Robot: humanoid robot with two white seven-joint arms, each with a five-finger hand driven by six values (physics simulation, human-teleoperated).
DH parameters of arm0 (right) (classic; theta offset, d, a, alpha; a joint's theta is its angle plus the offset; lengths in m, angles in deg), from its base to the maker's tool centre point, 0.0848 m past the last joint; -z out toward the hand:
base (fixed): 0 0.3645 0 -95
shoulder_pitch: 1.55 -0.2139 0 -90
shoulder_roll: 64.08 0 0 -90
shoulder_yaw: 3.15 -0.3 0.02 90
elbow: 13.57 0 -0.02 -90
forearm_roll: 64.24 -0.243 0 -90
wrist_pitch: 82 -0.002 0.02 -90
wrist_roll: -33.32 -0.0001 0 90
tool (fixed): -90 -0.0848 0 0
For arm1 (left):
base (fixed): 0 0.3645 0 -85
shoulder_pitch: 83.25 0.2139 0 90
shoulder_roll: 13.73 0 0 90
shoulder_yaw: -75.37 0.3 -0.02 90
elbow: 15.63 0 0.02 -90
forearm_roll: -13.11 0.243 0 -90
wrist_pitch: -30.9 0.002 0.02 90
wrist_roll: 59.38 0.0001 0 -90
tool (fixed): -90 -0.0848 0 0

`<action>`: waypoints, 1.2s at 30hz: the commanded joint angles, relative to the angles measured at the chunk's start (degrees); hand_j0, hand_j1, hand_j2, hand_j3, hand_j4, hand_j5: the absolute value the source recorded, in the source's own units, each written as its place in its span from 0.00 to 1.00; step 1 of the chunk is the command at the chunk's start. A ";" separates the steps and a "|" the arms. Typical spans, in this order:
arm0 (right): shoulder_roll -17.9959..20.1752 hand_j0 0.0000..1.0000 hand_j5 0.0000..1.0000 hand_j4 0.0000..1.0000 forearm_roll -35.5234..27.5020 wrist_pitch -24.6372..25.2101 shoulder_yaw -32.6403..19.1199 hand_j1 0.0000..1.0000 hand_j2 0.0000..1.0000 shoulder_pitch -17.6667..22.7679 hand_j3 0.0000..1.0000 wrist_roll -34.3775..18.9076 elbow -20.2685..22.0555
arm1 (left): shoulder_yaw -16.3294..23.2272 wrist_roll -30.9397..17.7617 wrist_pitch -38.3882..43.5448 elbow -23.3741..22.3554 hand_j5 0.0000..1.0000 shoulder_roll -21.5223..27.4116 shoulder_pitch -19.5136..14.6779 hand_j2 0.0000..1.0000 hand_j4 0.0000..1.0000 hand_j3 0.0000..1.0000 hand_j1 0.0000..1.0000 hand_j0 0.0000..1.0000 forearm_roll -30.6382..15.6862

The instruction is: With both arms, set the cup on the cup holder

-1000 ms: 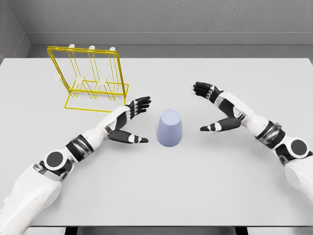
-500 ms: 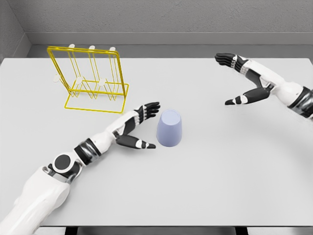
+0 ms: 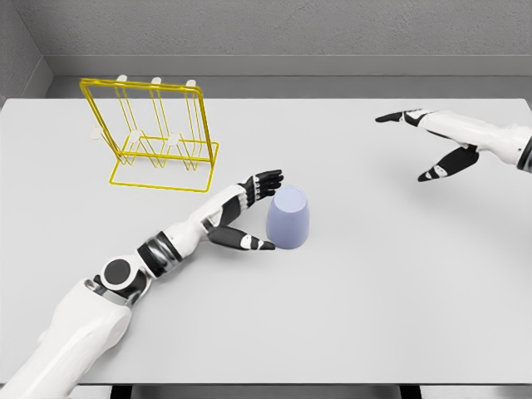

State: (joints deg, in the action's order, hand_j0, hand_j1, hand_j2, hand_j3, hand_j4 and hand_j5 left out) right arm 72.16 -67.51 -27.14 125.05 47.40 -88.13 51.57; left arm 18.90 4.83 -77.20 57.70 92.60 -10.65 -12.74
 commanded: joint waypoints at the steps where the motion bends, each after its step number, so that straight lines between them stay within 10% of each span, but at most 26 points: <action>1: 0.16 1.00 1.00 1.00 -0.07 0.15 -0.05 1.00 1.00 0.00 1.00 -0.01 -0.19 | 0.05 -0.05 0.00 -0.12 1.00 -0.16 -0.09 1.00 1.00 1.00 1.00 1.00 -0.25; 28: -0.36 1.00 1.00 1.00 0.02 0.15 -0.75 1.00 1.00 -0.18 1.00 -0.10 -2.30 | 0.14 -0.05 0.09 -0.21 1.00 -3.59 -0.18 1.00 1.00 1.00 1.00 1.00 1.42; 36: -0.54 1.00 1.00 1.00 0.02 0.15 -0.75 1.00 1.00 -0.09 1.00 -0.10 -2.83 | 0.14 -0.05 0.09 -0.21 0.81 -4.11 -0.18 0.81 0.81 0.81 0.81 0.81 1.42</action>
State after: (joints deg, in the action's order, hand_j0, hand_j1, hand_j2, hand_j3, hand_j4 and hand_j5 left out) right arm 71.55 -67.05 -27.14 124.35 47.32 -88.26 48.77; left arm 19.04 4.79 -77.13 57.47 88.68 -10.83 -11.00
